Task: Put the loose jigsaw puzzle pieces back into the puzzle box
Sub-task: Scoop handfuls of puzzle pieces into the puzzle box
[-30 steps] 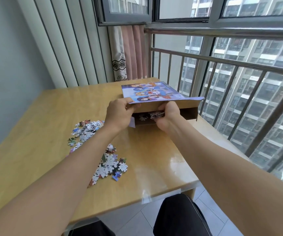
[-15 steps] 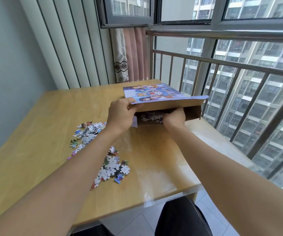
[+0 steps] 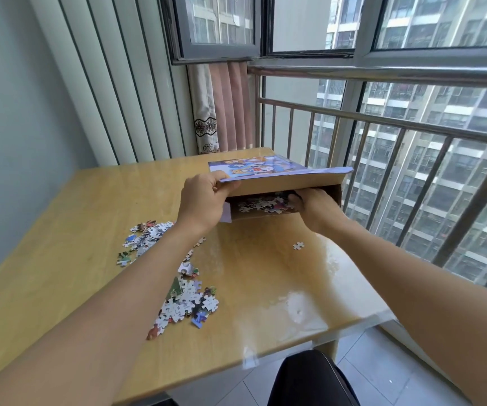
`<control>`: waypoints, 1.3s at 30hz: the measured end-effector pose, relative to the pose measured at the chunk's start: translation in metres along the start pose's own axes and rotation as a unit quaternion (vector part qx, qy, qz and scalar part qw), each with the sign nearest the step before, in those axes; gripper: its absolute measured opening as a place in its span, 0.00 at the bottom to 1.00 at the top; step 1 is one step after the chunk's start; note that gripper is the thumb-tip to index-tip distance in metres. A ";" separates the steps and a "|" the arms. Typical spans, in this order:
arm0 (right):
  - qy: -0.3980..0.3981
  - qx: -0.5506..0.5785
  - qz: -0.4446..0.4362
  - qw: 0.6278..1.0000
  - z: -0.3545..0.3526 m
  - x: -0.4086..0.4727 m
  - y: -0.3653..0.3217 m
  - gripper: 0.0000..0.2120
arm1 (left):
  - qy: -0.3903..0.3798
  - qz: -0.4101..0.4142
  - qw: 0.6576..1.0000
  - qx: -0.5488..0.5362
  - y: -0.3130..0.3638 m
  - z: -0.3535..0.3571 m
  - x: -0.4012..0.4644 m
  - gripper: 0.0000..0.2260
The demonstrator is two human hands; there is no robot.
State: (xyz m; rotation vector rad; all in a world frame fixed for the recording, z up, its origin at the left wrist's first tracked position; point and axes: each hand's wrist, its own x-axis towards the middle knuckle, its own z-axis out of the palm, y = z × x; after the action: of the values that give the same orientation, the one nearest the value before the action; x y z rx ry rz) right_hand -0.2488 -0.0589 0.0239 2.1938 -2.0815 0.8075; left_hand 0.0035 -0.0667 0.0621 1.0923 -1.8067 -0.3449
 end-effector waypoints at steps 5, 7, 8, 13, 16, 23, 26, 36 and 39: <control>-0.011 0.036 -0.006 0.999 -0.016 -0.004 -0.005 0.16 | 0.015 -0.007 1.000 -0.013 0.000 -0.003 0.000 0.08; 0.022 0.047 -0.019 0.998 -0.019 -0.016 -0.014 0.15 | 0.020 -0.007 1.000 -0.010 0.000 -0.004 0.002 0.07; 0.041 0.051 -0.038 0.997 -0.019 -0.023 -0.019 0.15 | 0.021 -0.006 1.000 -0.008 0.000 -0.004 0.002 0.07; 0.115 0.027 -0.072 0.990 -0.020 -0.046 -0.016 0.15 | 0.020 -0.002 1.000 0.002 -0.003 -0.002 -0.001 0.09; 0.192 0.026 0.003 0.981 -0.022 -0.067 0.000 0.14 | 0.017 0.002 1.000 0.003 -0.005 0.003 -0.005 0.08; -0.093 0.022 0.154 0.983 0.016 -0.109 0.024 0.26 | 0.011 -0.010 1.000 0.014 -0.005 0.020 -0.011 0.09; -0.183 -0.030 0.122 0.975 0.038 -0.108 -0.008 0.39 | 0.011 -0.007 1.000 0.016 -0.006 0.025 -0.011 0.08; -0.050 0.308 0.034 0.949 0.047 -0.067 -0.130 0.15 | 0.000 -0.034 0.999 0.013 -0.024 -0.001 -0.008 0.06; 0.100 0.114 -0.030 0.988 0.020 -0.061 -0.084 0.12 | 0.011 -0.045 0.999 -0.012 -0.026 -0.013 0.001 0.06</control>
State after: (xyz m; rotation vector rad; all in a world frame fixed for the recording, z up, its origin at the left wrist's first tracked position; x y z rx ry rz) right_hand -0.1621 0.0007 0.0126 2.1601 -1.9035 1.2580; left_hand 0.0281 -0.0787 0.0526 1.1579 -1.7334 -0.4055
